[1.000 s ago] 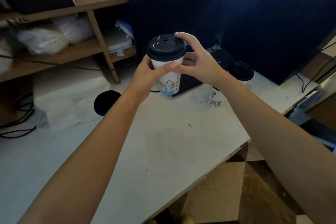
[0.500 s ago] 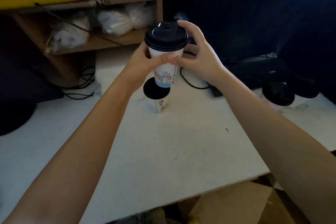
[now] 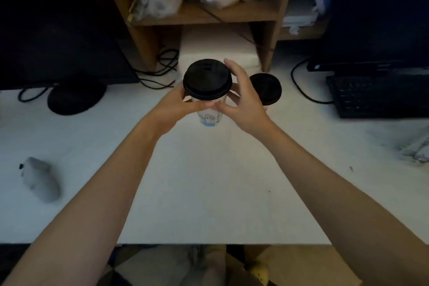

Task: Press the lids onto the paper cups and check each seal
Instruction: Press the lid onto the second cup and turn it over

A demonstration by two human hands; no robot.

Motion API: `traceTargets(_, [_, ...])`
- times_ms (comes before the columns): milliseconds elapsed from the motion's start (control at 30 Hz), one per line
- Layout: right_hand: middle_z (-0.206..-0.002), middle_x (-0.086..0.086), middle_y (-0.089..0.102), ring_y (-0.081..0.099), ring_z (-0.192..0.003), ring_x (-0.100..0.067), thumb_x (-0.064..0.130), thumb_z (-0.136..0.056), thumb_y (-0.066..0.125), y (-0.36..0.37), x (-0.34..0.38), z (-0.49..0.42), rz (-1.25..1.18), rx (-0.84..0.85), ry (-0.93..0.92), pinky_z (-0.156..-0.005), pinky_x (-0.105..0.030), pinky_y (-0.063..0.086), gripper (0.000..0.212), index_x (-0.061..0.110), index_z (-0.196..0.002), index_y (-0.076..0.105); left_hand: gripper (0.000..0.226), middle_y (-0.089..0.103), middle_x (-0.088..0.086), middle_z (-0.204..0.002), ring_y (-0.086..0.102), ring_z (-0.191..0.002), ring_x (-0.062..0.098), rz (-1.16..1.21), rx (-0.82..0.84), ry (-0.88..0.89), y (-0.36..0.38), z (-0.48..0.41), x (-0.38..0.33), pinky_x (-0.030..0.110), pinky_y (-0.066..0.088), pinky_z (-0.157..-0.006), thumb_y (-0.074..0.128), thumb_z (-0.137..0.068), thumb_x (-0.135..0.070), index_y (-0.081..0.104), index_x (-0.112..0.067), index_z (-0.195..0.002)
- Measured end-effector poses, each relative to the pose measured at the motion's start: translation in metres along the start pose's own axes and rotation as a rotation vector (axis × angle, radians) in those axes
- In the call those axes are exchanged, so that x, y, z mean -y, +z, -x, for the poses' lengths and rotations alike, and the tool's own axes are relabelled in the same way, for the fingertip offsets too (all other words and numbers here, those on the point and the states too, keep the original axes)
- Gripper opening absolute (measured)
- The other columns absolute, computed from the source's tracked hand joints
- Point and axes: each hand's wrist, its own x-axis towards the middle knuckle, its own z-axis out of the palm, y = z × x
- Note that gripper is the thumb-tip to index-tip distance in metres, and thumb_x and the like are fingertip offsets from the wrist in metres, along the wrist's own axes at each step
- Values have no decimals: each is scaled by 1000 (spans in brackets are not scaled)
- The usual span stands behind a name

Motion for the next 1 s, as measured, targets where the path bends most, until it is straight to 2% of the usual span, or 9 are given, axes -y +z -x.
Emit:
traceTargets(133, [-145,-2,32,37,-136,-20,10,-80,75,15,-35,9,7,-5,78,-110,-34,39,83,10,-146,25,78,52,-14,-134,45,-127,2,20,29,-78,4,-3,36,21,41,-97,81,-68,-25,41,-31,-135])
traceTargets(267, [-141,-3,35,38,-134,-19,5,-82,72,24,-58,15,24,-18,99,-108,-22,38,77,6,-144,27,75,49,-15,-134,43,-127,1,3,40,-109,7,-11,61,9,42,-92,76,-74,-17,37,-30,-137])
traceTargets(333, [-140,-2,36,39,-133,-17,5,-83,70,25,-65,17,31,-39,100,-109,-22,37,75,7,-144,27,74,49,-17,-133,43,-126,-1,10,51,-101,9,-15,66,9,43,-91,73,-77,-14,36,-29,-139])
traceTargets(467, [-147,-7,37,39,-134,-16,8,-83,70,27,-70,16,19,-74,130,-111,-31,37,78,8,-147,25,74,48,-15,-135,43,-127,0,23,66,-97,8,-21,69,18,41,-101,73,-78,-14,35,-27,-140])
traceTargets(600, [-148,-5,37,41,-130,-10,7,-84,69,27,-63,20,1,-69,195,-107,-23,39,79,12,-147,23,73,47,-6,-141,45,-130,9,-108,93,-189,4,-16,72,28,39,-105,73,-80,-21,36,-25,-142])
traceTargets(700, [-142,-7,44,47,-119,-11,8,-85,68,19,-57,26,79,-66,278,-102,-25,41,71,10,-145,29,60,57,1,-129,56,-113,17,-419,-37,-389,4,-5,66,30,45,-93,70,-82,-32,46,-19,-135])
traceTargets(767, [-136,-6,50,52,-112,-13,10,-85,68,5,-54,36,126,-14,335,-99,-28,44,62,10,-139,38,41,60,6,-120,59,-98,21,-484,-73,-484,7,7,59,36,51,-86,64,-86,-32,54,-17,-122])
traceTargets(900, [-123,-4,58,60,-105,-20,13,-84,70,-43,-43,65,57,26,539,-89,-29,50,49,13,-128,50,25,62,6,-112,61,-102,22,-505,316,-599,36,22,32,38,53,-86,60,-89,-33,60,-17,-109])
traceTargets(1000, [-120,-6,62,63,-102,-24,14,-85,69,-89,-33,93,38,-84,675,-90,-41,50,37,12,-120,57,22,62,3,-113,61,-104,19,-498,487,-503,80,7,8,34,52,-85,58,-90,-33,61,-19,-107])
